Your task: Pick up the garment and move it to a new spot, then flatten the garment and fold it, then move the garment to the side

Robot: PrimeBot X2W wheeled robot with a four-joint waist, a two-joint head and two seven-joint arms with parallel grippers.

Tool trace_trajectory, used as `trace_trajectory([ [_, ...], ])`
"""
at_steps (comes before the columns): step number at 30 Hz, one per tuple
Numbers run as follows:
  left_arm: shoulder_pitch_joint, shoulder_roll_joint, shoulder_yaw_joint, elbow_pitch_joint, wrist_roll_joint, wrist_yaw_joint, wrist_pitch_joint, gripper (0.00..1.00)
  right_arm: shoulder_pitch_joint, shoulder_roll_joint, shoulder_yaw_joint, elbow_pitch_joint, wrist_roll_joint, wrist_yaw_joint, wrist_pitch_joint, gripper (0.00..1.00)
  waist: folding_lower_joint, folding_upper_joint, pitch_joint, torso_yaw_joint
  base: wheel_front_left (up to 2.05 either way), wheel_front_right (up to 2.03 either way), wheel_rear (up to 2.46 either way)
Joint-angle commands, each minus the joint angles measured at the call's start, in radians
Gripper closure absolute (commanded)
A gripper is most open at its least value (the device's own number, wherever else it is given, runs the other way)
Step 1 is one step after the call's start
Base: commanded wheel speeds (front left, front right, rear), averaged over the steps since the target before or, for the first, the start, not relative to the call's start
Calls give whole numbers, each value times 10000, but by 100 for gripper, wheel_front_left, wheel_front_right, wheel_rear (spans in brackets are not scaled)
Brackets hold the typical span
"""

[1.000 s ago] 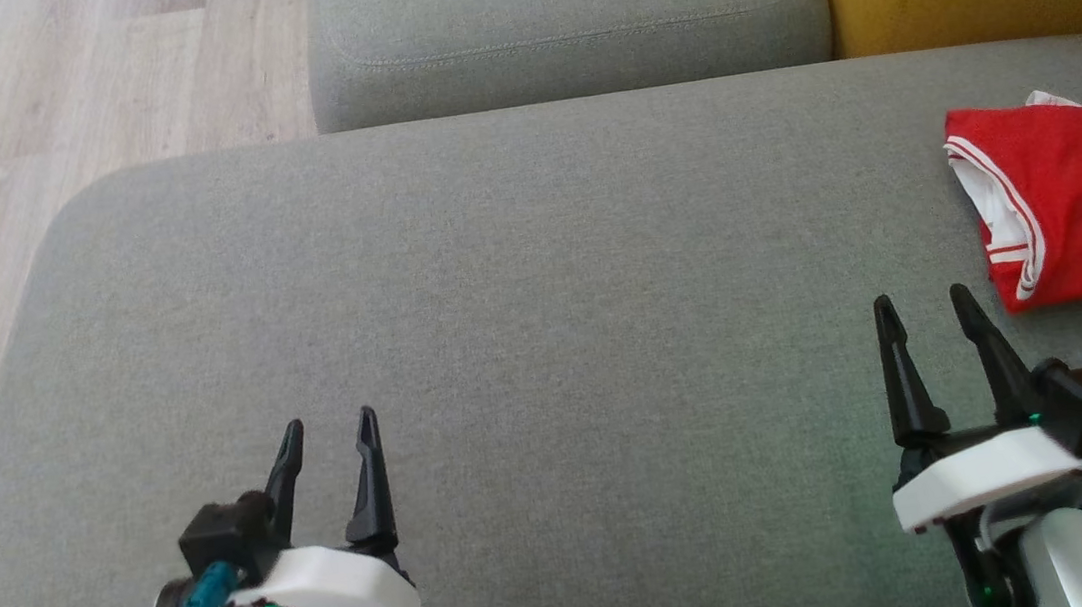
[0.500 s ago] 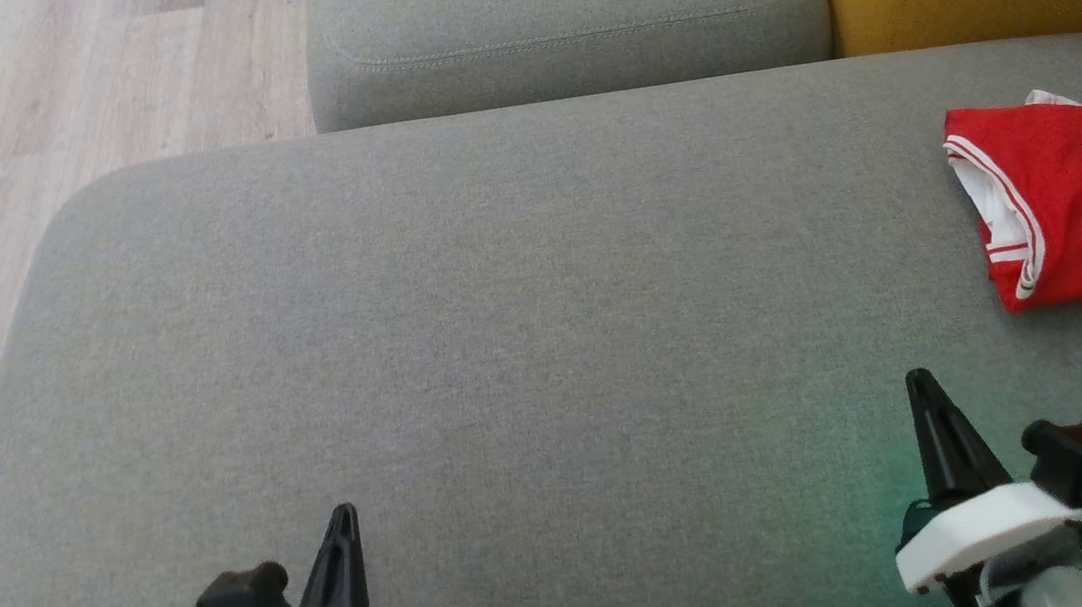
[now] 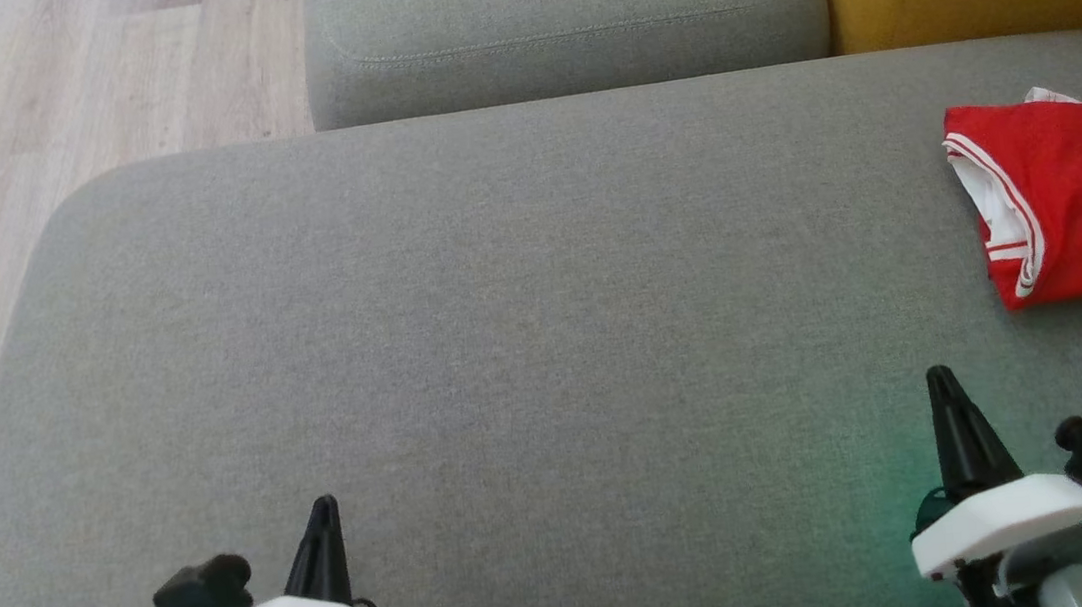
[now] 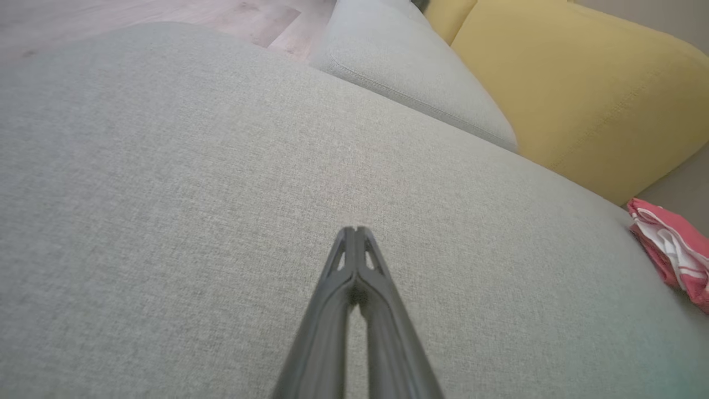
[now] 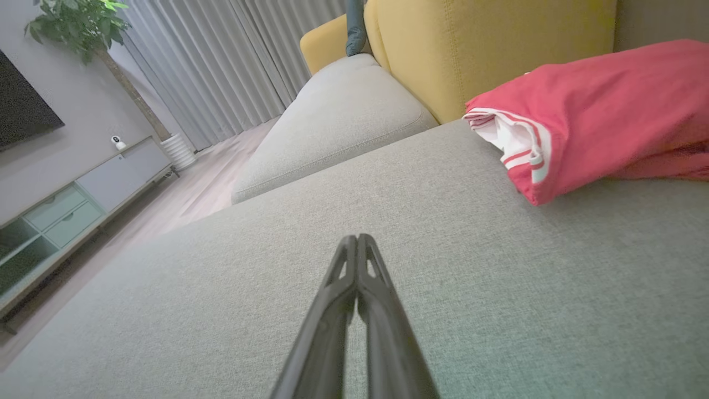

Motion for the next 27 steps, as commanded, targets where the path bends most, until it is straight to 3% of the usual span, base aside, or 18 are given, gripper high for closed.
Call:
trace_trajectory([
  [1,-488,18,227,-355,-230,-84,42,100,-503,-15,-59,-373,273,11,39,100,0,0,3,-1,0,0,0],
  [27,-717,25,1018,-527,-2969,-496,768,100,-674,-26,-352,-483,3251,25,640,100,0,0,68,-33,0,0,0],
])
